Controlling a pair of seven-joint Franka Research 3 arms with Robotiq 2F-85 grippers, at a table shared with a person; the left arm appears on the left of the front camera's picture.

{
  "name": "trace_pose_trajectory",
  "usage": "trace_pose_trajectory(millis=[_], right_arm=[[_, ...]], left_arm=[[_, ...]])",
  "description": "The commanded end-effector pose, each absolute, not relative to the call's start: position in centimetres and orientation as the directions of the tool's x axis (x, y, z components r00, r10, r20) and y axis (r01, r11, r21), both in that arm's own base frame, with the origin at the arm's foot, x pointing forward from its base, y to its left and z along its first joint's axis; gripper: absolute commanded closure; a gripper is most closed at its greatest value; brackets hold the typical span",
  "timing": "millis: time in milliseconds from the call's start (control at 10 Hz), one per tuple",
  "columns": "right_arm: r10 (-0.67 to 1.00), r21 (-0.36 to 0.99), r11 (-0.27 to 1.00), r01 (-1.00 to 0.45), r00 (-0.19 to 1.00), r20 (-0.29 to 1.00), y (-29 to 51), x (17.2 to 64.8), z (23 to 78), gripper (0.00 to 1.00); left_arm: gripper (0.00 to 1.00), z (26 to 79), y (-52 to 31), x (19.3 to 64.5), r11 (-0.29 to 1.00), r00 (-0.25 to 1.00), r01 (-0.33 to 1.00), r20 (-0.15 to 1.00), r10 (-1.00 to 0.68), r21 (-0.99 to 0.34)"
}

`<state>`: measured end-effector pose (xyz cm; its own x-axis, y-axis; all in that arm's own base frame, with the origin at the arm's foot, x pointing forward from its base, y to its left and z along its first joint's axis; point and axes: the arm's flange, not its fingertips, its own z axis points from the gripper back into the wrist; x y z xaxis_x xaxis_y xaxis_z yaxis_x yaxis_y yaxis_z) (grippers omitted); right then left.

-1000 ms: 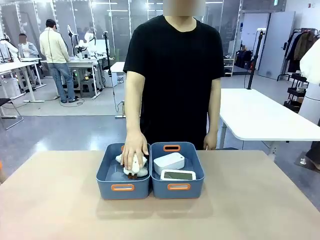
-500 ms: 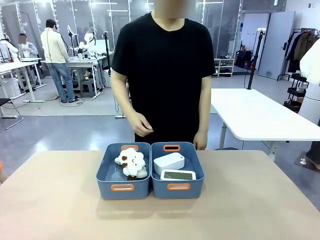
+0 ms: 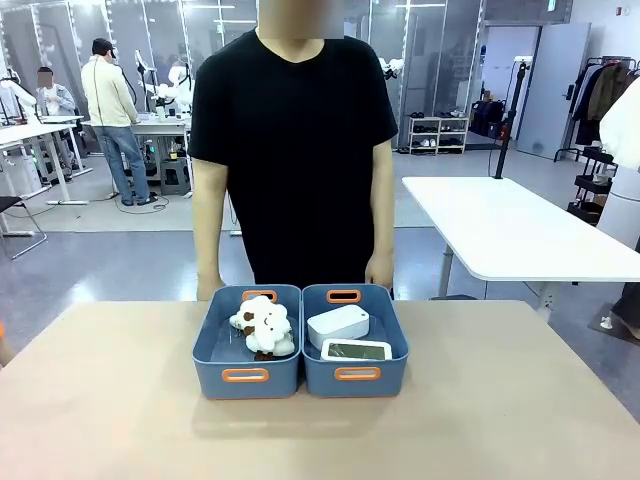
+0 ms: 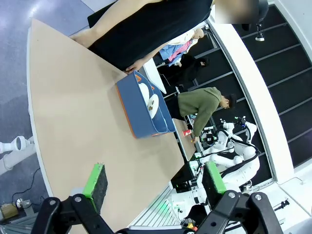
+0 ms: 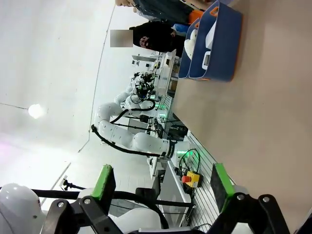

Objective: Sort the digital clocks into the basket.
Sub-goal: Pick up the Digital clock from the table and place it into the empty Plastic storage basket.

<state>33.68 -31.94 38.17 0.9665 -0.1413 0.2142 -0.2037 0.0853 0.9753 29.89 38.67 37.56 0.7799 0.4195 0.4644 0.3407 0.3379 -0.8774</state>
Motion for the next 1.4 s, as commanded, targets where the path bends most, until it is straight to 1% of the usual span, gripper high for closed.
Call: trace_pose_trajectory(millis=[0, 1300], right_arm=[[-0.143, 0.975, 0.086, -0.204, 0.966, 0.214, -31.79, 33.53, 38.34, 0.00], [-0.143, 0.975, 0.086, -0.204, 0.966, 0.214, -31.79, 33.53, 38.34, 0.00]], left_arm=[[0.00, 37.80, 38.45, 29.70, 0.342, 0.778, 0.339, 0.466, 0.422, -0.876], [0.00, 37.80, 38.45, 29.70, 0.342, 0.778, 0.339, 0.466, 0.422, -0.876]])
